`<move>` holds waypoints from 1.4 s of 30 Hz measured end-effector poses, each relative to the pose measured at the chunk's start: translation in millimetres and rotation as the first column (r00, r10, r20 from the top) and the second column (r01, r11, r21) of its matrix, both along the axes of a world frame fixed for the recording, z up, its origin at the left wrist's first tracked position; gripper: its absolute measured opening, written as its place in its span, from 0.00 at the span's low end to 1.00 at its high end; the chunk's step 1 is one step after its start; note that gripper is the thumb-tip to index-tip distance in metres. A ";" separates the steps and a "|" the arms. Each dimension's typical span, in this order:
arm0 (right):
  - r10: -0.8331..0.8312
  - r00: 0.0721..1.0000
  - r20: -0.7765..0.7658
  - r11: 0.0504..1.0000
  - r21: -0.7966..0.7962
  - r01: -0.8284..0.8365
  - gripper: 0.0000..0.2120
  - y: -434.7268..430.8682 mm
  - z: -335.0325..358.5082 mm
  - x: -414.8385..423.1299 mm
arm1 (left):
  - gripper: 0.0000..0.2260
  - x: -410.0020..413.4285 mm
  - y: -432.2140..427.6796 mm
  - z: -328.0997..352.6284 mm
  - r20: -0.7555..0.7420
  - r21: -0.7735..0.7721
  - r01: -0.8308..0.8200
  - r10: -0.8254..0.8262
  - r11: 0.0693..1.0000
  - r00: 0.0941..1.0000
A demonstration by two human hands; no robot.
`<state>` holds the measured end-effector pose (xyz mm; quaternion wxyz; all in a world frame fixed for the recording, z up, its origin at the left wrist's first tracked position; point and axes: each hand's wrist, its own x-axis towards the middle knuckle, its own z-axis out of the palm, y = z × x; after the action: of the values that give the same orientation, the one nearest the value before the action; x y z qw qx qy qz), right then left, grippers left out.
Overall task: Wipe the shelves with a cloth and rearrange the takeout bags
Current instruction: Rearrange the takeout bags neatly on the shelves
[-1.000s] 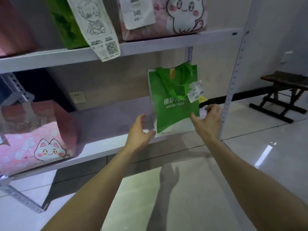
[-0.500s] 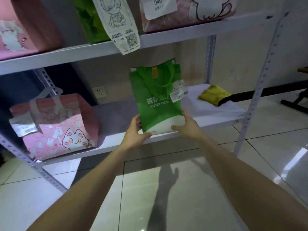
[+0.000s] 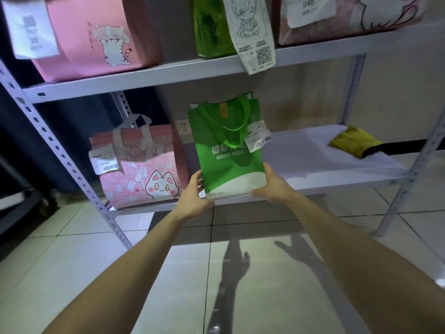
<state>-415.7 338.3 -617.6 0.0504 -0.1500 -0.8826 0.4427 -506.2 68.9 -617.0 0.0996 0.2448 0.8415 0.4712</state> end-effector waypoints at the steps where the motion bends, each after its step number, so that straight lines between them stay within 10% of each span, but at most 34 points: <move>1: -0.012 1.000 0.027 1.000 0.011 0.012 0.49 0.2 1.8 1.2 | 0.46 -0.1 -2.3 0.6 -0.007 -0.018 0.008 -0.008 1.000 1.000; 4: -0.193 0.981 0.022 0.956 0.230 0.183 0.35 0.5 17.7 7.7 | 0.39 -2.7 -14.6 5.1 -0.088 -0.107 -0.018 0.009 0.994 0.996; 8: -0.279 0.826 -0.489 0.824 0.320 0.468 0.12 -26.3 49.3 5.9 | 0.26 -14.4 -57.2 9.8 -0.176 -0.137 -0.140 0.116 0.981 0.978; 14: 0.193 0.887 -0.420 0.934 0.356 -0.035 0.03 -165.3 44.8 -39.3 | 0.20 -44.4 -149.9 1.9 -0.205 -0.084 -0.529 0.505 0.844 0.839; 18: 0.151 0.930 -0.335 0.946 0.323 -0.037 0.27 -228.2 30.5 -70.4 | 0.32 -58.7 -198.8 -8.6 -0.123 0.043 -0.705 0.704 0.708 0.700; 23: -0.080 0.921 -0.381 0.903 0.364 0.229 0.42 -244.7 18.6 -87.8 | 0.49 -65.9 -216.8 -13.1 -0.027 0.075 -0.597 0.600 0.799 0.799; 28: -0.133 0.938 -0.321 0.947 0.237 0.215 0.52 -234.8 9.3 -101.7 | 0.41 -64.9 -215.6 -18.4 -0.136 0.117 -0.643 0.654 0.757 0.744; 42: -0.140 0.940 -0.311 0.961 0.184 0.204 0.28 -237.2 -12.1 -102.7 | 0.40 -86.3 -218.9 -31.5 -0.063 0.111 -0.502 0.510 0.858 0.858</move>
<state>-518.4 101.1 -629.8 0.2362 -0.1528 -0.8910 0.3564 -592.5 -150.0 -648.5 -0.0769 0.0404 0.8576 0.5070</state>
